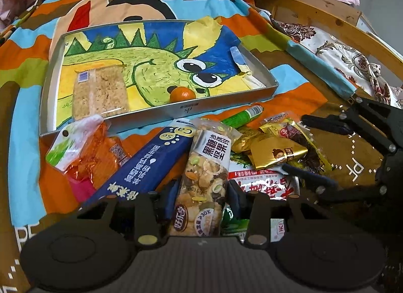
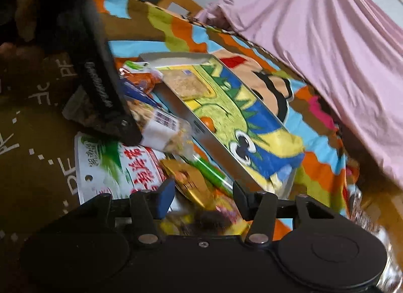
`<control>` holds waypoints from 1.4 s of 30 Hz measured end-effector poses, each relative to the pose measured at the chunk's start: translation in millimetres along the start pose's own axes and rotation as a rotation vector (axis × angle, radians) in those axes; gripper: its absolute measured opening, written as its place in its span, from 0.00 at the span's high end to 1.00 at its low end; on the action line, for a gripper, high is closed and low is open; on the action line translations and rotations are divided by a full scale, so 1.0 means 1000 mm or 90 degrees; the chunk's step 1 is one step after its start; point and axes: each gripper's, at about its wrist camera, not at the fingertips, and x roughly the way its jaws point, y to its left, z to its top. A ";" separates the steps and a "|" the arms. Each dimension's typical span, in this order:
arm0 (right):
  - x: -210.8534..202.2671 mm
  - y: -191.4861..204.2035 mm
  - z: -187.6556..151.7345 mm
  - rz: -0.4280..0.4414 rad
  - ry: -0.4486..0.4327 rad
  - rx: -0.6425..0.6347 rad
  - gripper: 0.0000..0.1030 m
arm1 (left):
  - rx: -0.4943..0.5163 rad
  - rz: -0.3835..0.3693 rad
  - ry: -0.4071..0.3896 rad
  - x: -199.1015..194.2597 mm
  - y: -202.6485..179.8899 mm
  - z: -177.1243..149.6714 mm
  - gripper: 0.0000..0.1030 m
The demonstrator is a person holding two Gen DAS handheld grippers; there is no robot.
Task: Organize snacks
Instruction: 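Grasp the mixed-nut bag with the left gripper while the right gripper grasps the gold candy, then carry the nut bag and gold candy over the tray with both grippers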
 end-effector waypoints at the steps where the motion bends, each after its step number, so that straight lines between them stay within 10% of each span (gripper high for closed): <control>1: 0.000 -0.001 -0.002 -0.002 0.006 0.001 0.46 | -0.002 0.000 0.000 0.000 0.000 0.000 0.56; 13: 0.041 0.001 0.007 0.032 -0.019 -0.073 0.49 | -0.017 0.005 0.002 0.002 0.000 0.001 0.56; 18: 0.039 0.006 0.006 0.061 -0.040 -0.101 0.80 | -0.021 0.008 0.002 0.002 -0.001 0.001 0.57; 42: -0.058 0.058 -0.008 -0.039 -0.165 -0.232 0.81 | -0.174 0.019 -0.063 -0.078 -0.013 -0.069 0.59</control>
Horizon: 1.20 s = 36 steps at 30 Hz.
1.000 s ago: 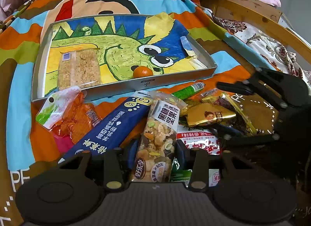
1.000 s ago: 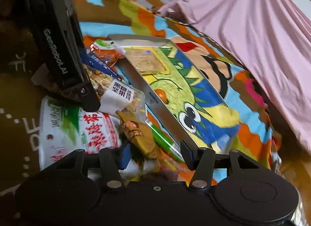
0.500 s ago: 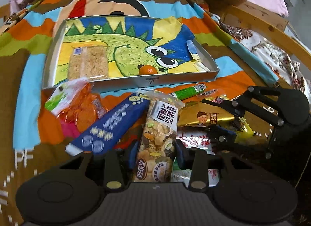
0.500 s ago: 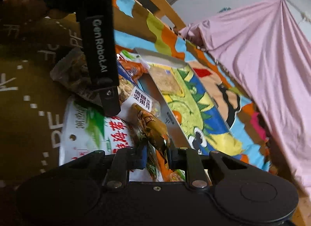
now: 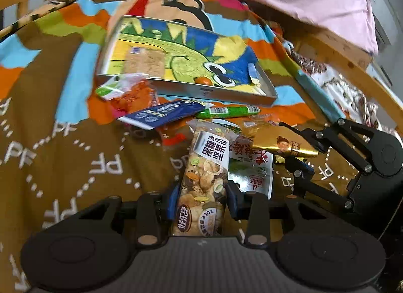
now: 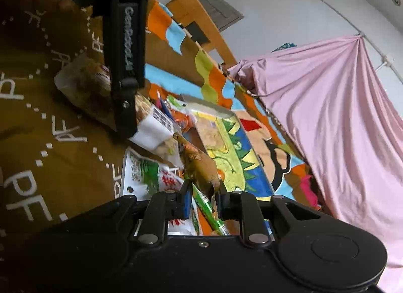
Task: Organize snacks
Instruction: 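Carry the nut bag and gold candy over the tray with both grippers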
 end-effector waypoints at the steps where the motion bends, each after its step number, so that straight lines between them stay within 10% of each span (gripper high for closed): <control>1: 0.000 -0.001 0.001 0.000 0.000 0.003 0.81 | -0.008 0.003 -0.003 -0.003 0.001 -0.002 0.59; 10: 0.002 -0.019 0.012 -0.026 -0.017 0.025 0.81 | -0.017 0.016 -0.062 -0.023 0.000 0.006 0.59; 21: 0.049 -0.093 0.023 -0.066 -0.006 0.014 0.81 | 0.024 0.036 -0.181 -0.021 -0.012 0.101 0.59; 36: 0.169 -0.130 -0.009 -0.060 0.119 0.132 0.81 | -0.017 0.074 -0.120 0.079 0.012 0.175 0.59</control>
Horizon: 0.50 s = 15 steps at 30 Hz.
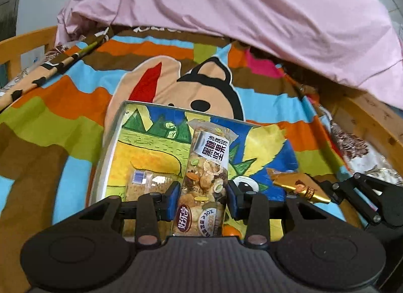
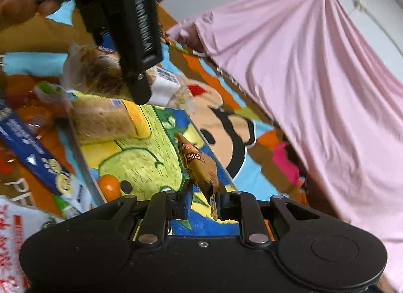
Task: Organize snacks
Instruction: 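Carry the nut bag and gold candy over the tray with both grippers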
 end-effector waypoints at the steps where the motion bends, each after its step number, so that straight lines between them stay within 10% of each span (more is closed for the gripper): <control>1: 0.008 -0.004 -0.002 0.008 0.014 0.022 0.81 | 0.002 0.002 0.003 0.007 -0.001 0.000 0.59; 15: 0.065 -0.001 -0.011 0.044 0.102 0.079 0.79 | 0.018 0.049 0.038 0.072 0.005 -0.004 0.59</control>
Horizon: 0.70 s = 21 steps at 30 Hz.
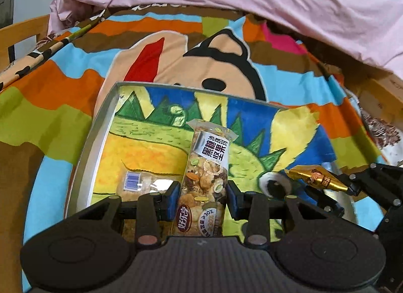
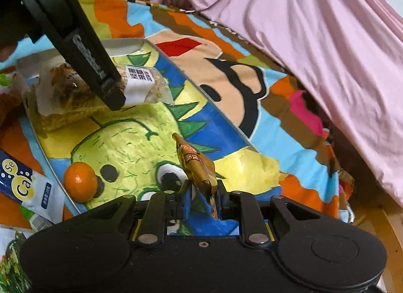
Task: Organize snacks
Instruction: 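Carry the nut bag and gold candy over the tray with both grippers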
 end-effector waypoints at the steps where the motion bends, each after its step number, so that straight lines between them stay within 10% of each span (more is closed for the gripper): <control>1: 0.002 0.002 0.001 0.006 0.003 -0.002 0.77 | 0.002 0.004 0.003 0.003 0.001 0.000 0.59; 9: 0.002 0.007 0.005 0.060 0.022 0.024 0.60 | -0.008 -0.005 0.009 0.009 0.009 0.002 0.55; 16: -0.004 -0.004 0.006 0.121 0.039 0.099 0.27 | -0.033 -0.022 -0.005 -0.003 0.012 0.000 0.33; 21: -0.017 -0.018 0.008 0.157 0.046 0.167 0.20 | -0.030 -0.026 -0.028 -0.017 0.009 -0.002 0.21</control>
